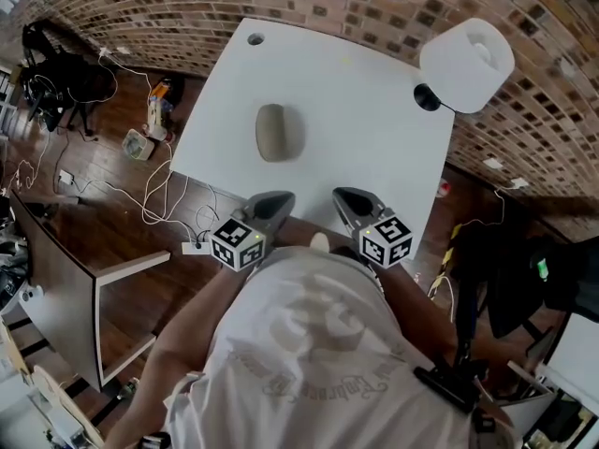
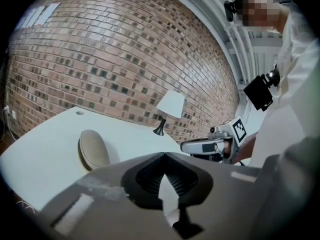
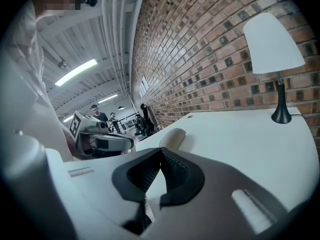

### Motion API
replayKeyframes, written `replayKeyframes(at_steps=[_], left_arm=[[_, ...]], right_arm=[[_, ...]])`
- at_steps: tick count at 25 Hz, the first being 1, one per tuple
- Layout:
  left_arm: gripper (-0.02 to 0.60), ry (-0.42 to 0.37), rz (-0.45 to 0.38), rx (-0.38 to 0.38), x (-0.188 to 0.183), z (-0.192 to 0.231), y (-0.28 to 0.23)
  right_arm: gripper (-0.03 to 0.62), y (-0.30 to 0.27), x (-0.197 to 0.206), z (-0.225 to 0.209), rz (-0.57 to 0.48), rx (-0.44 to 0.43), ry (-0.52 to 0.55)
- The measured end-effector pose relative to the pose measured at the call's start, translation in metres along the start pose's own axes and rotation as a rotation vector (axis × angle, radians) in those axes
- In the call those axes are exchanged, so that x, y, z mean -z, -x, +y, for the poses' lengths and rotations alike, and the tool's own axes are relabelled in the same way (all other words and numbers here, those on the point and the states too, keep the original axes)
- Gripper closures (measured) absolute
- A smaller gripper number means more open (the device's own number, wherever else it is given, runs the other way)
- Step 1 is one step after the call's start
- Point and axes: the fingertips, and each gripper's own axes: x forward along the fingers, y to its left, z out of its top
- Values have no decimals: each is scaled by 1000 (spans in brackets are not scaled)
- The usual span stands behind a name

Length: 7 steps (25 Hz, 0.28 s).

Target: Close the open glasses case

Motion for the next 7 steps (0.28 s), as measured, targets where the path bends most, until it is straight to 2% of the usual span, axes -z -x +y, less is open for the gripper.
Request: replayKeyframes(at_steps=[7], left_arm=[[578,11,-31,-40,-4,-5,-13]], right_arm=[[586,13,-15,-8,-30,-42,-65]])
